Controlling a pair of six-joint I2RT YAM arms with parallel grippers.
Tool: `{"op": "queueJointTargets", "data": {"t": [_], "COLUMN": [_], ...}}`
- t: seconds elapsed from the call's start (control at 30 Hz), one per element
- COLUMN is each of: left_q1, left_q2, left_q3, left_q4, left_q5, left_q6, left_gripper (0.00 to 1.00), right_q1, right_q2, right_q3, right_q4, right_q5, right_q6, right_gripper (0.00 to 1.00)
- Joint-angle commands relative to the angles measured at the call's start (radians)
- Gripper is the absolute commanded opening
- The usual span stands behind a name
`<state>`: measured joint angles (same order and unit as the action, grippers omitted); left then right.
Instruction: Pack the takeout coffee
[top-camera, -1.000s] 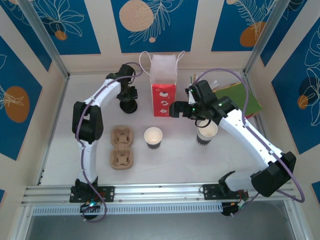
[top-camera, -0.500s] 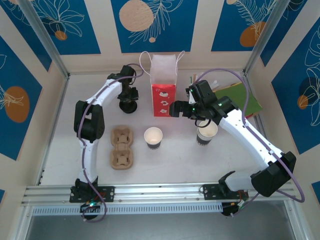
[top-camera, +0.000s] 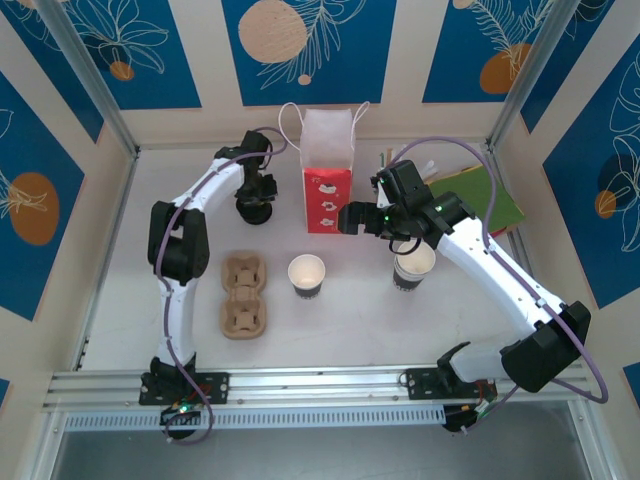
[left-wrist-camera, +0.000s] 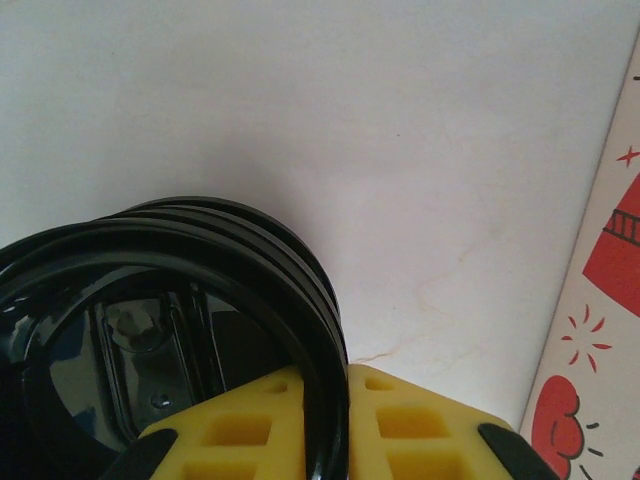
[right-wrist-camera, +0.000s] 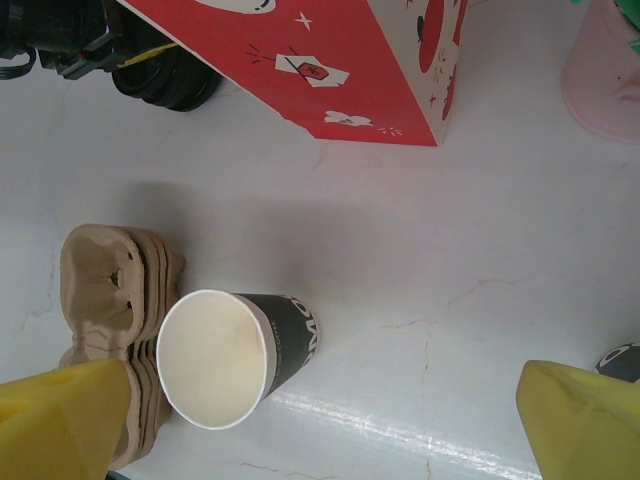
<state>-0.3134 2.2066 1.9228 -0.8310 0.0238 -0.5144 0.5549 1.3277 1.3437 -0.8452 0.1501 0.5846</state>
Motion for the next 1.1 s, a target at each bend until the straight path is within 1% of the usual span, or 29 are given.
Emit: {"op": "queueJointTargets", "data": {"t": [0.0,0.2,0.47,0.6,0.8,0.97,1.07], "left_q1": [0.001,0.002,0.001,0.002,0.005,0.01,0.022], "left_q2": [-0.084,-0.136,-0.15,-0.176,-0.297,-0.466,-0.587], "left_q3": [-0.009,-0.052,-0.088,-0.111,-0.216,-0.374,-0.493], "left_q4": [-0.022,-0.01,0.009,0.023,0.101,0.215,0.318], "left_q5": [0.026,0.043,0.053,0.078,0.172,0.285,0.37], "left_q6": [0.0,-0.002,-0.003,-0.005,-0.041,-0.109,-0.179], "left_gripper": [0.14,0.14,0.14,0.13,0.13,0.13,0.12], "right_q1": [0.007,0.01,0.017,0.03,0.054,0.084,0.103], "right_q2": [0.002,0.005,0.019,0.022,0.015,-0.001,-0.014], "right_q3": [0.017,0.018,0.031,0.04,0.042,0.03,0.026], "right_q4": [-0.003,0.005,0.006,0.006,0.044,0.11,0.149], "right_q5": [0.002,-0.004,-0.012,-0.011,-0.031,-0.069,-0.089], "right_q6": [0.006,0.005,-0.002,-0.002,-0.008,-0.019,-0.018], "right_gripper": [0.99,0.99,0.99,0.99,0.99,0.99,0.99]}}
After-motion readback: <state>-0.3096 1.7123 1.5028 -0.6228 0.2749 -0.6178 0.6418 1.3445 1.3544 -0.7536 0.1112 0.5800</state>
